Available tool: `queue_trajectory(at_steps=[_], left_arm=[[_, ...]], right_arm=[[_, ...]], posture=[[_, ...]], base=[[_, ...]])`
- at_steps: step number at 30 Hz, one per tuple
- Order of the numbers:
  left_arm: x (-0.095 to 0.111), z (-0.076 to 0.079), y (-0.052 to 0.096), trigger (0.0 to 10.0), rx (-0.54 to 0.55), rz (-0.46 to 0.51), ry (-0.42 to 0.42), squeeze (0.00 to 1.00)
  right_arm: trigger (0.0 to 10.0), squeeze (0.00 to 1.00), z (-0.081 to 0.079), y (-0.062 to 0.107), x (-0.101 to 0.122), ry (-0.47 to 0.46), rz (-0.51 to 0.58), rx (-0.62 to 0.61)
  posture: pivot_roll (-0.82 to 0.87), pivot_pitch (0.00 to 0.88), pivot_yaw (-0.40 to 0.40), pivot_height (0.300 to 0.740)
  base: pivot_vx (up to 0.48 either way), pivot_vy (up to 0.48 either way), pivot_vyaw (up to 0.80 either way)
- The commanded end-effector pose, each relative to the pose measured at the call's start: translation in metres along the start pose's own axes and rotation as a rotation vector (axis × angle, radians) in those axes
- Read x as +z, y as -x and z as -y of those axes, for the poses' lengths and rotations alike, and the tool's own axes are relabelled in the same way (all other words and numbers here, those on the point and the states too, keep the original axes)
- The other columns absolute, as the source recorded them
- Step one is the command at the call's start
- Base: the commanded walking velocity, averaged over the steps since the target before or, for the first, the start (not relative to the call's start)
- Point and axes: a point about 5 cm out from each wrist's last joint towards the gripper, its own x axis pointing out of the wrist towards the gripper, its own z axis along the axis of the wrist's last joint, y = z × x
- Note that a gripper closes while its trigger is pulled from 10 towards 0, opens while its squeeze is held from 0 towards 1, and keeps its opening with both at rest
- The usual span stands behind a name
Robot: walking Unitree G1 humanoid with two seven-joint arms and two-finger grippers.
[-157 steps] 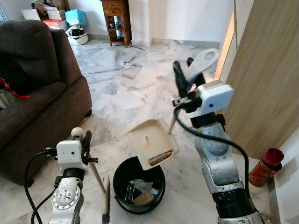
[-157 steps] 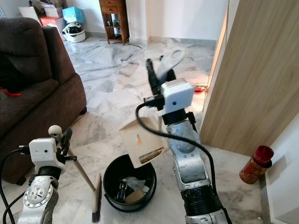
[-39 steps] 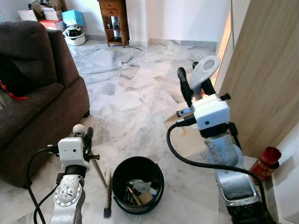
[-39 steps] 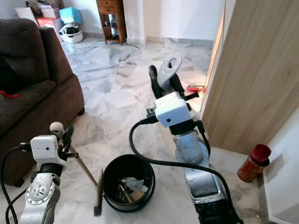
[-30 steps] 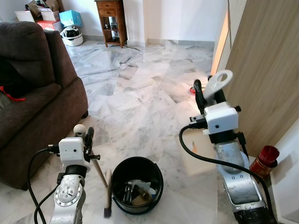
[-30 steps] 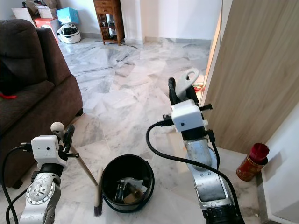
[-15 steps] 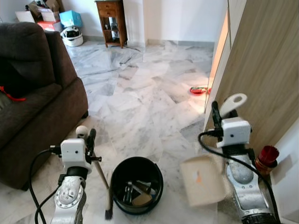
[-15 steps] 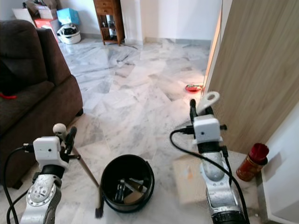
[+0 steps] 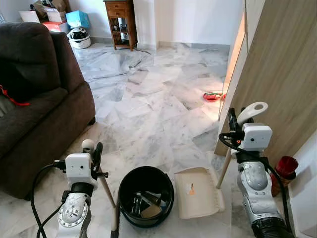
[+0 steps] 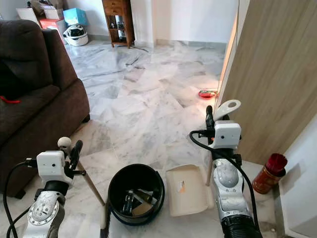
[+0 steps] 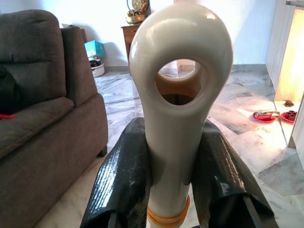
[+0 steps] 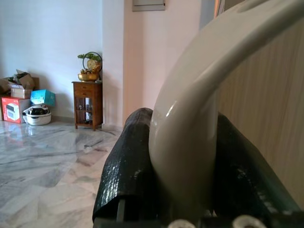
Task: Sweep floor
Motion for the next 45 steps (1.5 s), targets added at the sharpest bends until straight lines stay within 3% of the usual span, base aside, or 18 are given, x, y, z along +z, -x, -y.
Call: queue_trajectory(at_steps=[1,45], left_arm=[[0.0116,0.0009,-0.0021,10.0,-0.006,0.065,-0.004,0.00],[0.0131,0.0012,-0.0034,10.0,0.007,0.076,0.006,0.00]], right_arm=[[10.0,0.00,0.0016,-0.0063,0.0069,-0.007,0.041,-0.003],[10.0,0.00,-0.0052,-0.0103,0.0046,-0.013,0.049,0.027]], posture=[[0.09,0.000,0.066,0.740],[0.09,0.000,0.059,0.740]], base=[[0.000,0.000,0.00],[-0.016,0.000,0.00]])
